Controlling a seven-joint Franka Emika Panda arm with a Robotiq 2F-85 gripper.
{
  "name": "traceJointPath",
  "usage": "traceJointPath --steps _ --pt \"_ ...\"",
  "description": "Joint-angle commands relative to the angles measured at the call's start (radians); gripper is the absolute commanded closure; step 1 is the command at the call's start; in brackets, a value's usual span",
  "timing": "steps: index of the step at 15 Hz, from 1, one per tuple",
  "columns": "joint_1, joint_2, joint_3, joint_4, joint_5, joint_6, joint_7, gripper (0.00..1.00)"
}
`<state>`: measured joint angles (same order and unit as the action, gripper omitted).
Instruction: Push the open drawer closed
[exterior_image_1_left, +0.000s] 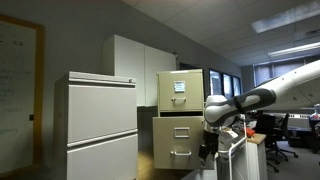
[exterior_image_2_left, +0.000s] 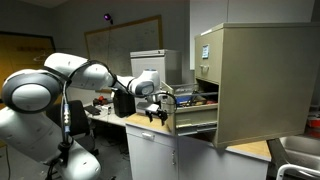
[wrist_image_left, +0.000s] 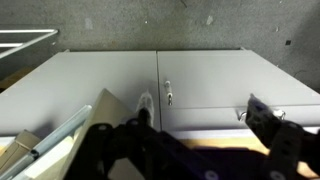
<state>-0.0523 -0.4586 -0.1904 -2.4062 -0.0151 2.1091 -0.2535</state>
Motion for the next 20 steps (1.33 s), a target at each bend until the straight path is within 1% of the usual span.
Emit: traceJointPath --steps 1,3,5,6,8,9,10,13,14,17,20 --pt "-0.008 -0.017 0.043 -0.018 -0.007 0.106 0.044 0.33" --pt "-0.008 -0.008 0.060 -0.020 -0.011 0.151 0.064 0.51" --pt "-0.006 -0.002 0.081 -0.022 -0.024 0.195 0.082 0.65" --pt "-0.009 0.002 0.094 -0.020 -0.040 0.223 0.091 0.74" --pt "-0.027 0.016 0.130 -0.007 -0.112 0.307 0.119 0.88" --pt "-0.041 0.024 0.150 0.000 -0.164 0.362 0.138 0.97" --pt "-0.056 0.029 0.166 0.007 -0.216 0.404 0.159 1.00" --pt "-0.126 0.058 0.210 0.035 -0.387 0.533 0.219 1.00" --pt "-0.160 0.071 0.223 0.043 -0.451 0.578 0.242 1.00" --pt "-0.253 0.104 0.264 0.061 -0.638 0.654 0.313 1.00" --pt "-0.386 0.164 0.313 0.121 -0.865 0.732 0.439 1.00"
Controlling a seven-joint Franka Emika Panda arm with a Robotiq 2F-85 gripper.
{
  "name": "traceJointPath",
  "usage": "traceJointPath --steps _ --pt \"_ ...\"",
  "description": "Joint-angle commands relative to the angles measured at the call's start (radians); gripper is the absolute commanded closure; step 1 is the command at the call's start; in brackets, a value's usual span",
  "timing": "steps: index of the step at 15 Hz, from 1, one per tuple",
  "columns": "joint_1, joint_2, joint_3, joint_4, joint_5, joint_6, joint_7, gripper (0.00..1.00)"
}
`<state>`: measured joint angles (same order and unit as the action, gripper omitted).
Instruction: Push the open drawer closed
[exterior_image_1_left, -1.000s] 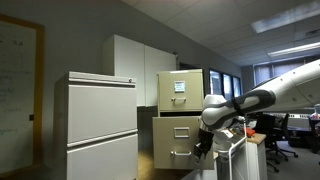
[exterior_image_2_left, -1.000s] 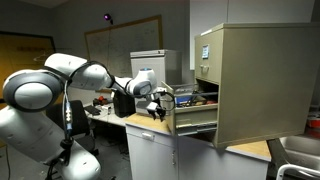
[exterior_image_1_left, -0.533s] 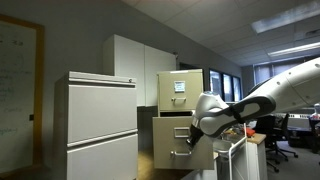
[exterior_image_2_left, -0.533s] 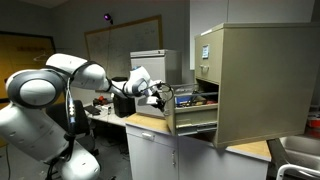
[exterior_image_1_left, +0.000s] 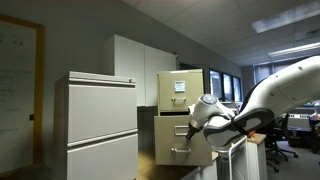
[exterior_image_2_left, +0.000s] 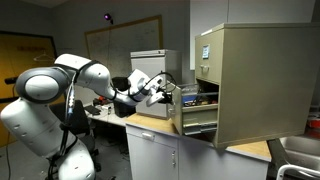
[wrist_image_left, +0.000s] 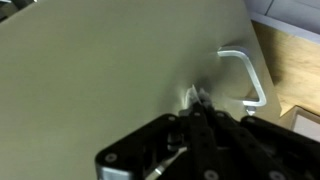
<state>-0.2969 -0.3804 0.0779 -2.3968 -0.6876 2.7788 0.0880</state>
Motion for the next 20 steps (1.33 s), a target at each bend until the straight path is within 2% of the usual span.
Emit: traceJointPath --steps 1,4,6,9,13,14,17,20 --pt "-0.192 0.116 0.065 0.150 -0.270 0.075 0.148 1.00" --pt "-0.308 0.210 0.127 0.288 -0.495 0.056 0.313 1.00" --pt "-0.331 0.275 0.160 0.369 -0.600 0.004 0.410 1.00" --pt "-0.311 0.408 0.195 0.496 -0.704 -0.112 0.495 1.00" --pt "-0.262 0.586 0.222 0.650 -0.783 -0.283 0.496 1.00" --pt "-0.094 0.627 0.066 0.690 -0.785 -0.316 0.481 1.00" --pt "0.015 0.722 -0.045 0.796 -0.770 -0.378 0.468 1.00" --pt "0.071 0.803 -0.130 0.903 -0.746 -0.419 0.463 1.00"
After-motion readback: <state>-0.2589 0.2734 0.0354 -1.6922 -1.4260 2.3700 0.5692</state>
